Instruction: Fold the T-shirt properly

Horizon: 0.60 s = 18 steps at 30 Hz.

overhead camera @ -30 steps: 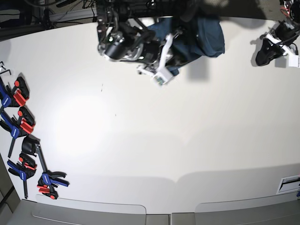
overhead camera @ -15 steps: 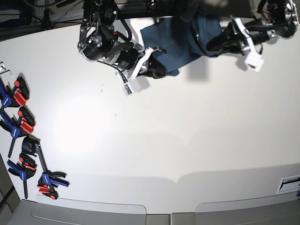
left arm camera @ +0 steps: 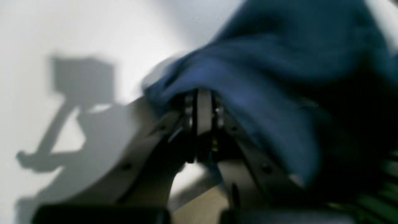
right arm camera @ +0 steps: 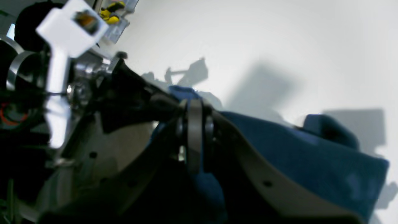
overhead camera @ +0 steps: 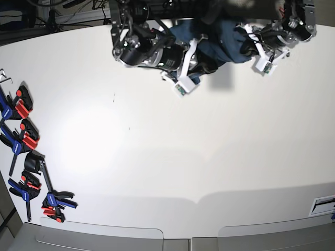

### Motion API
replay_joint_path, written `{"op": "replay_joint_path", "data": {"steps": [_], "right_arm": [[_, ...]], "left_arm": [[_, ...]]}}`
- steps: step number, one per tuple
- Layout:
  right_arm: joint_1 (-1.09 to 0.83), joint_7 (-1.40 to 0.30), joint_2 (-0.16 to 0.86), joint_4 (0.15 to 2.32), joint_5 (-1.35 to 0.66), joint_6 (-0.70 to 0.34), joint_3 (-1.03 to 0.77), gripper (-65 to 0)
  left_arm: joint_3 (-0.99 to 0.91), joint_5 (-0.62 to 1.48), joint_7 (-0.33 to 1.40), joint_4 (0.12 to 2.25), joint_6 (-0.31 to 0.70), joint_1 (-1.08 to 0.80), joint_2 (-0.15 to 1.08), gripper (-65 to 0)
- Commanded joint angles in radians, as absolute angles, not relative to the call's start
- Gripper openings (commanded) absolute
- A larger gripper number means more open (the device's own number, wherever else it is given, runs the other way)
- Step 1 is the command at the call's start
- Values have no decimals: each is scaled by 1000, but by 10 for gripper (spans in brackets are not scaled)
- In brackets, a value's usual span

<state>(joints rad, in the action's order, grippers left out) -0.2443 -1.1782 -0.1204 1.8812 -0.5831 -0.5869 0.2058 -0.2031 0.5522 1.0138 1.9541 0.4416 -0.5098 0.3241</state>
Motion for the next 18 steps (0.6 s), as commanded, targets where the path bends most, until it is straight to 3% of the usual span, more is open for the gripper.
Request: {"op": "replay_joint_path", "data": {"steps": [1, 9, 13, 18], "right_arm": [[-236, -1157, -132, 1888, -600, -598, 213, -650], [-233, -1152, -136, 1872, -598, -605, 215, -650], [-216, -1155, -133, 1872, -615, -698, 215, -650], [-162, -1239, -56, 1872, -746, -698, 286, -650]], "left_arm": [[-208, 526, 991, 1970, 421, -510, 331, -650], [-221, 412, 864, 1976, 358, -510, 336, -650], [-289, 412, 786, 2003, 358, -510, 336, -650], [-431, 412, 694, 2017, 300, -510, 336, -650]]}}
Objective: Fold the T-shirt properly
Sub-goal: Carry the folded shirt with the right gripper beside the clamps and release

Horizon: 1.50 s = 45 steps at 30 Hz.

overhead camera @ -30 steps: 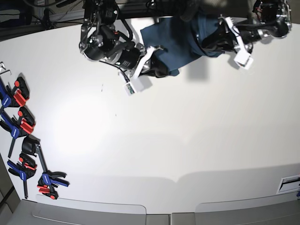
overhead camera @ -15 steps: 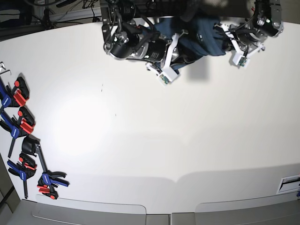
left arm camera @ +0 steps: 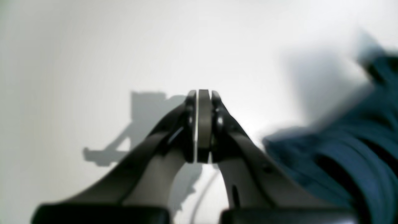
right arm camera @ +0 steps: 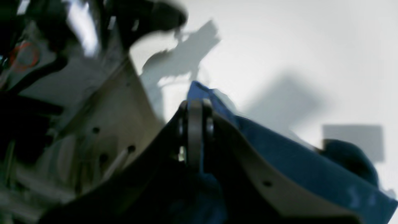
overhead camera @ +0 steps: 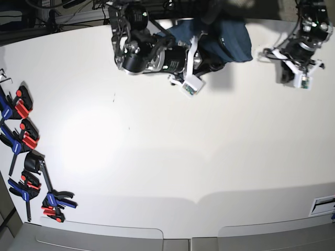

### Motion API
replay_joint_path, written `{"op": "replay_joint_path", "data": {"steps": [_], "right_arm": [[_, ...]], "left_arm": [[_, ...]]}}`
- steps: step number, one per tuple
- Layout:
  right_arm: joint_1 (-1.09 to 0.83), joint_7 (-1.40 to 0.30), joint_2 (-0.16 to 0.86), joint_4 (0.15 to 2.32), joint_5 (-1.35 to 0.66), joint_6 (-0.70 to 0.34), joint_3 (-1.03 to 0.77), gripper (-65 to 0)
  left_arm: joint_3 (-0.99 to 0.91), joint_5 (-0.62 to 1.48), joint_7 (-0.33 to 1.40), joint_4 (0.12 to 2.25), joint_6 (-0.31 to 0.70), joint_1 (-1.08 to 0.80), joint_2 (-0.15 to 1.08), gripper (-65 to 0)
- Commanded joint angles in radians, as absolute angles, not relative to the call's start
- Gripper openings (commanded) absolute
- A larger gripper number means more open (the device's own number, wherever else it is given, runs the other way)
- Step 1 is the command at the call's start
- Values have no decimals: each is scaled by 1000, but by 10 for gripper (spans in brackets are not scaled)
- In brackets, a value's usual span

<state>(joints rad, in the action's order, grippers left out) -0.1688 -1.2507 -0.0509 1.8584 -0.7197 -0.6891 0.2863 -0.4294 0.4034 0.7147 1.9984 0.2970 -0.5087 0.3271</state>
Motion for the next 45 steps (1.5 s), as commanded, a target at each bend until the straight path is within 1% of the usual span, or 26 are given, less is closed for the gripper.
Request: {"op": "replay_joint_path", "data": {"steps": [1, 5, 7, 11, 16, 23, 28, 30, 33, 38, 45], "right_arm": [[-151, -1251, -33, 1872, -744, -698, 318, -650], [-121, -1275, 48, 1872, -705, -698, 472, -650], [-119, -1265, 65, 1871, -657, -698, 541, -650], [-119, -1203, 66, 1871, -546, -698, 627, -650], [-116, -1113, 67, 1792, -396, -698, 642, -650], [-89, -1085, 67, 1534, -382, -698, 641, -650], [-47, -975, 67, 1376, -223, -698, 627, -650], [-30, -937, 67, 1338, -181, -698, 588, -650], [-6, -912, 67, 1304, -175, -698, 481, -650], [24, -895, 67, 1301, -175, -687, 205, -650], [72, -892, 76, 1301, -228, -562, -238, -650]], "left_arm": [[-458, 412, 686, 2017, 297, -510, 336, -650], [-531, 412, 687, 2017, 298, -510, 336, -650], [-542, 412, 687, 2017, 298, -510, 336, -650], [-542, 413, 687, 2017, 298, -510, 336, -650], [-542, 413, 687, 2017, 298, -513, 335, -650], [-542, 424, 687, 2017, 298, -513, 335, -650], [-542, 424, 687, 2017, 298, -513, 335, -650], [-542, 424, 687, 2017, 298, -513, 335, -650], [-542, 424, 687, 2017, 298, -513, 335, -650], [-542, 424, 687, 2017, 298, -513, 336, -650], [-542, 424, 687, 2017, 298, -513, 336, -650]]}}
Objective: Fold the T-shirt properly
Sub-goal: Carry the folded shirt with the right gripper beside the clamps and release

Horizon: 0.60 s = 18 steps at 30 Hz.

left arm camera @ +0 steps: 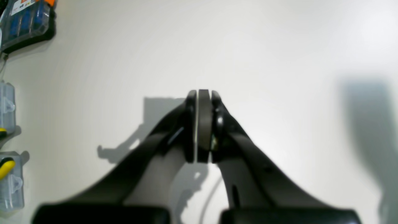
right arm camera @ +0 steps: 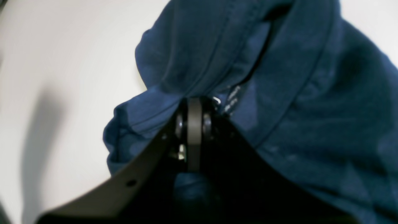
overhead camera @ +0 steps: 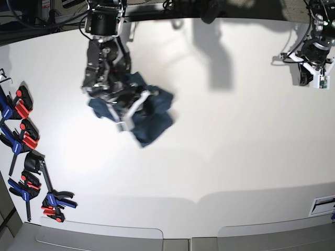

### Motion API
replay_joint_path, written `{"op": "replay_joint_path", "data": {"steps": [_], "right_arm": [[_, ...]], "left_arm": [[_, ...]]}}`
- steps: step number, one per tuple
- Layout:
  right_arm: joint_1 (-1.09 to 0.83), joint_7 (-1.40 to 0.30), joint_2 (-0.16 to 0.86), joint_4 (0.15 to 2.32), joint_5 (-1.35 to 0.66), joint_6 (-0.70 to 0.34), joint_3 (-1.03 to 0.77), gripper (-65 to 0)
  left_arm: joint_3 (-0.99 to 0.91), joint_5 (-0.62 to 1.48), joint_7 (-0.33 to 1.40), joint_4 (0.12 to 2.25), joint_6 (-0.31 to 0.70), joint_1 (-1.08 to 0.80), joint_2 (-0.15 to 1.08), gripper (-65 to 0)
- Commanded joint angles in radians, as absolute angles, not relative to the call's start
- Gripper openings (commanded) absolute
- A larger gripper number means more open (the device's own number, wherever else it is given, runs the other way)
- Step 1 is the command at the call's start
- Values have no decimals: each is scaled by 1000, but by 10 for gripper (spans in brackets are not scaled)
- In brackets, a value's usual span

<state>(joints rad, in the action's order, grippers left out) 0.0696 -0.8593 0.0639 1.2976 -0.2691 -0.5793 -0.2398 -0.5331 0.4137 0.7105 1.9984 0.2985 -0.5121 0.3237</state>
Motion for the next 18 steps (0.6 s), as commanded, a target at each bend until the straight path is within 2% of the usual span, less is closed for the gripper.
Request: {"op": "replay_joint_path", "data": {"steps": [1, 8, 13, 18], "right_arm": [[72, -889, 85, 1301, -241, -544, -290, -650], [68, -886, 179, 1301, -244, -428, -582, -650], [68, -886, 245, 1301, -285, -418, -716, -650], [70, -881, 272, 1301, -378, -418, -756, -650]], "left_arm": [[-542, 424, 688, 2017, 298, -513, 336, -650], [-542, 424, 688, 2017, 299, -513, 336, -650], [-542, 424, 687, 2017, 299, -512, 336, -650], [-542, 424, 687, 2017, 299, -512, 336, -650]]}}
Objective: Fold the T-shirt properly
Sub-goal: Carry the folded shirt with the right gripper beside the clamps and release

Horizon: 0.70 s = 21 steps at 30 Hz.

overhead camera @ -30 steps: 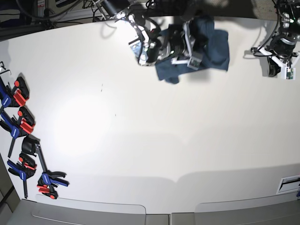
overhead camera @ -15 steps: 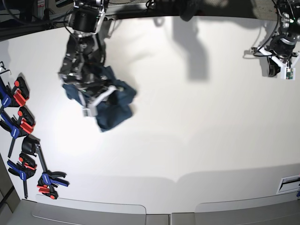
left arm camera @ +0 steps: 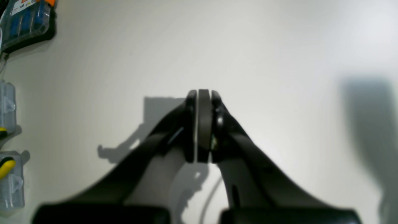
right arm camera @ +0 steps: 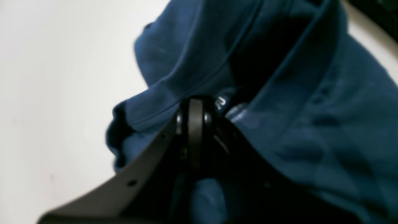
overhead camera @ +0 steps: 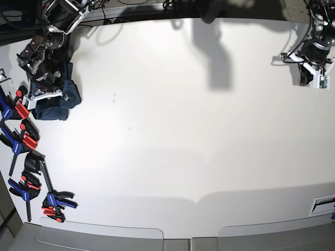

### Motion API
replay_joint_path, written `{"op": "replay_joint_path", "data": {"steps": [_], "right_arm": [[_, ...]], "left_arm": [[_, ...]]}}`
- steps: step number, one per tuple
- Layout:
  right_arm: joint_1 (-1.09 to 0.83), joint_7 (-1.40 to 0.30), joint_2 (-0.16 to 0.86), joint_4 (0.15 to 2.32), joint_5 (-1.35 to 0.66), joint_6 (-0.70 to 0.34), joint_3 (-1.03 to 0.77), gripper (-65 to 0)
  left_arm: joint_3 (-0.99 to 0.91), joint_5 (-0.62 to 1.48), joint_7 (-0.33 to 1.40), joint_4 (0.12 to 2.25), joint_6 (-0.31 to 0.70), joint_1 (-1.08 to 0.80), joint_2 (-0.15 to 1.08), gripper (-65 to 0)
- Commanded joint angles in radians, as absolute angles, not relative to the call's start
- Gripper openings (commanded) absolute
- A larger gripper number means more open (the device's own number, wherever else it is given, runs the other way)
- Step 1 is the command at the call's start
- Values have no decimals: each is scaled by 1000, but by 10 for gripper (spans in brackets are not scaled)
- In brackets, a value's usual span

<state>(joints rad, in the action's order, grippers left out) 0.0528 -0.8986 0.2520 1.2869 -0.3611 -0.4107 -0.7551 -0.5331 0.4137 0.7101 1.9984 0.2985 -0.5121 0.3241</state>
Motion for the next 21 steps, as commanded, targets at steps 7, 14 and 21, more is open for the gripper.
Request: {"op": "replay_joint_path", "data": {"steps": [7, 14, 21], "right_arm": [[149, -895, 281, 1330, -500, -421, -757, -650], [227, -997, 280, 1558, -664, -612, -756, -650], [106, -1139, 279, 1766, -899, -698, -756, -650]], "left_arm": [[-542, 424, 679, 2018, 298, -512, 336, -650], [-583, 435, 679, 2135, 298, -513, 336, -650], [-720, 509, 733, 2338, 299, -533, 336, -650]]}}
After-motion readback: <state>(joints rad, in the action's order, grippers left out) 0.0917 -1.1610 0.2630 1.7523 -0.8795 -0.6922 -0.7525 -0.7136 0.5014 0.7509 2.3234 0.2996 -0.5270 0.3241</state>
